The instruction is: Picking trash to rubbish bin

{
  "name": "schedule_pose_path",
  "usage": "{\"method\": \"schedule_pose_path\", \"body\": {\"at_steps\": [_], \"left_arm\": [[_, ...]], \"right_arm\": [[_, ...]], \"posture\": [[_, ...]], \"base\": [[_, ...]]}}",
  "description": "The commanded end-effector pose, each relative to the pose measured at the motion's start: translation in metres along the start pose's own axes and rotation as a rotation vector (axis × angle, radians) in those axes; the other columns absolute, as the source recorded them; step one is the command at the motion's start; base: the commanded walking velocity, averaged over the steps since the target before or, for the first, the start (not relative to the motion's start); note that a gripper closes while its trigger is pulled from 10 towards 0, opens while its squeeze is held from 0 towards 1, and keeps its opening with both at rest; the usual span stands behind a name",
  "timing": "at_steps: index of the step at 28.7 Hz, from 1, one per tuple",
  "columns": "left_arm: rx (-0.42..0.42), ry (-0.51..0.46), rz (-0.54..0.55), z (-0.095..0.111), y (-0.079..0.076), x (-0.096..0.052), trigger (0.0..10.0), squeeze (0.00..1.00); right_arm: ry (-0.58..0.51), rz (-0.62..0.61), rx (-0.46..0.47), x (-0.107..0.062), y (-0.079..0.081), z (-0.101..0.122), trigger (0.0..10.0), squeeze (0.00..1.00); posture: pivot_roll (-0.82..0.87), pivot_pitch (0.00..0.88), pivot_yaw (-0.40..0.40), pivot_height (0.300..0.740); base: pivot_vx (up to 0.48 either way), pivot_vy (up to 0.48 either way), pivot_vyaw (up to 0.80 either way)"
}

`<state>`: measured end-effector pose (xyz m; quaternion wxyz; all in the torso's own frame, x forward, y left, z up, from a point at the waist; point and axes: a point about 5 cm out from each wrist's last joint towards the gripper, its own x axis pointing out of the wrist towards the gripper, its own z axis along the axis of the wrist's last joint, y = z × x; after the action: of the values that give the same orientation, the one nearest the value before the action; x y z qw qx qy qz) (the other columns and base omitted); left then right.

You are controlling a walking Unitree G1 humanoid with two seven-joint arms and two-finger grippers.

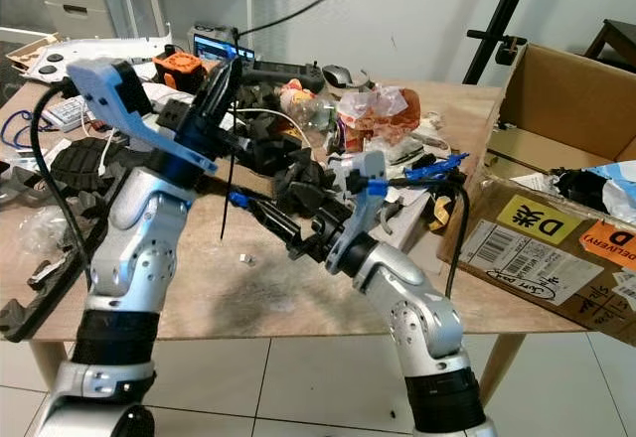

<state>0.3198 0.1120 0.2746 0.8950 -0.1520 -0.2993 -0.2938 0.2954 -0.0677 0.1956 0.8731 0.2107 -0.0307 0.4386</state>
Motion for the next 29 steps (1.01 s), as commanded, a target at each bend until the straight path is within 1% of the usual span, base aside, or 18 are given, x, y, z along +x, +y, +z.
{"method": "schedule_pose_path", "body": {"at_steps": [1, 2, 3, 5, 9, 14, 15, 16, 29], "left_arm": [[-0.03, 0.013, -0.019, -0.006, -0.012, -0.001, 0.0, 0.0], [-0.044, 0.015, -0.02, -0.009, -0.017, -0.001, 0.0, 0.0], [-0.044, 0.015, -0.02, -0.009, -0.017, -0.001, 0.0, 0.0], [-0.063, 0.02, -0.027, -0.012, -0.023, -0.002, 0.0, 0.0], [-0.113, 0.027, -0.052, -0.017, -0.038, -0.001, 0.0, 0.0], [-0.124, 0.028, -0.061, -0.017, -0.042, 0.0, 0.0, 0.0], [-0.125, 0.029, -0.062, -0.017, -0.042, 0.001, 0.0, 0.0], [-0.127, 0.03, -0.064, -0.016, -0.042, 0.0, 0.0, 0.0], [-0.136, 0.043, -0.067, -0.016, -0.043, -0.002, 0.0, 0.0]], "right_arm": [[0.019, 0.027, 0.034, -0.001, 0.001, -0.005, 10.0, 0.0], [0.031, 0.053, 0.046, 0.0, 0.004, -0.007, 10.0, 0.0], [0.031, 0.053, 0.046, 0.0, 0.004, -0.007, 10.0, 0.0], [0.041, 0.07, 0.041, 0.0, 0.007, -0.009, 10.0, 0.0], [0.045, 0.075, 0.041, 0.0, 0.008, -0.011, 10.0, 0.0], [0.043, 0.047, 0.041, -0.001, 0.005, -0.012, 9.9, 0.0], [0.04, 0.025, 0.044, -0.001, 0.002, -0.012, 2.9, 0.0], [0.035, 0.005, 0.048, -0.001, -0.001, -0.011, 0.0, 0.0], [0.023, -0.002, 0.047, -0.001, -0.003, -0.011, 0.0, 0.0]], "posture": [[-0.01, 0.075, -0.083, 0.74], [-0.01, 0.075, -0.083, 0.74], [-0.01, 0.075, -0.083, 0.74], [-0.01, 0.075, -0.084, 0.74], [-0.01, 0.072, -0.082, 0.74], [-0.01, 0.072, -0.082, 0.74], [-0.01, 0.072, -0.082, 0.74], [-0.01, 0.072, -0.082, 0.74], [-0.01, 0.073, -0.082, 0.74]], "base": [[0.0, 0.0, 0.0], [0.0, 0.0, 0.0], [0.0, 0.0, 0.0], [0.0, 0.0, 0.0], [0.0, 0.0, 0.0], [0.0, 0.0, 0.0], [0.0, 0.0, 0.0], [0.0, 0.0, 0.0], [0.0, 0.0, 0.0]]}}
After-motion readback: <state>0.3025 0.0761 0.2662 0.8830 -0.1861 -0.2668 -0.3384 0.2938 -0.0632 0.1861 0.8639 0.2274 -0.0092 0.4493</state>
